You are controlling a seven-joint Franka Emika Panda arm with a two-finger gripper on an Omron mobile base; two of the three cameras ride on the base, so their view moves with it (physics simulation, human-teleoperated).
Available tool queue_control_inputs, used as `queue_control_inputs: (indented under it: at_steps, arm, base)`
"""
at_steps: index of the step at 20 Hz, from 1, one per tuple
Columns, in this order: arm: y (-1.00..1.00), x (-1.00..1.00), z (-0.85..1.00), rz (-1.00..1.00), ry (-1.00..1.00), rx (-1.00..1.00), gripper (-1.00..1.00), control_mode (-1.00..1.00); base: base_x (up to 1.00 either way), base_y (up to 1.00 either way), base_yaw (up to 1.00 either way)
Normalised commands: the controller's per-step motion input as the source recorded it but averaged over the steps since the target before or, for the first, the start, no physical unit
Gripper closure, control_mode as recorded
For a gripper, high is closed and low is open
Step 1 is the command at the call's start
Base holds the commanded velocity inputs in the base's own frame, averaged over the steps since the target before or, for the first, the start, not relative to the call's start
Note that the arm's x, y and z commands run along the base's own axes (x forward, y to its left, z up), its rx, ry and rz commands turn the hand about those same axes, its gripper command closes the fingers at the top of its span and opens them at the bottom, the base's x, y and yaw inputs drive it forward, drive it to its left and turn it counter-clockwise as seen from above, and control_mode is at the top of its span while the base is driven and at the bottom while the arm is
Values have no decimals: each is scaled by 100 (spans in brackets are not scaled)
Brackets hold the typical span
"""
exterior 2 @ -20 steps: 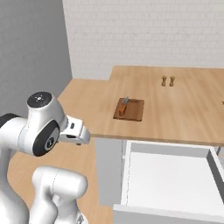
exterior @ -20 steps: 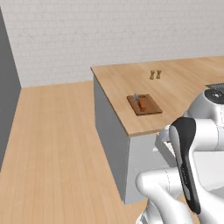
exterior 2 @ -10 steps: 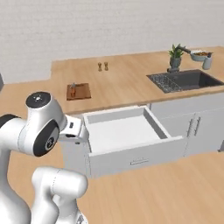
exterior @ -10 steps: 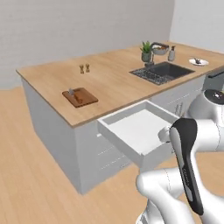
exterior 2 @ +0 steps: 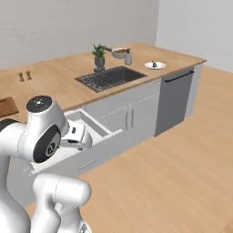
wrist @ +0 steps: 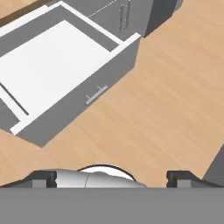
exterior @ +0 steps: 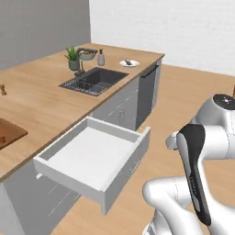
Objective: Pick up the knife from the drawer and place it on the cutting board. Then place the meat from the plate to the cutting board.
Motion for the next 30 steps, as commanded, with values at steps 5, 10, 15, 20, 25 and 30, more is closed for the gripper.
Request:
queue_control_inputs:
  at_steps: [5, 10, 15, 20, 25, 30]
  arm:
    - [0, 0, 0, 0, 0, 0, -100, 100]
    - [0, 0, 0, 0, 0, 0, -100, 100]
    - [0, 0, 0, 0, 0, 0, -100, 100]
    - [0, 0, 0, 0, 0, 0, -100, 100]
    - [0, 0, 0, 0, 0, 0, -100, 100]
    - [0, 0, 0, 0, 0, 0, -100, 100]
  base:
    - [79, -51, -44]
    - [100, -32, -15]
    - [100, -37, -2]
    - [100, -37, 0]
    - [100, -32, 0]
    - [100, -33, 10]
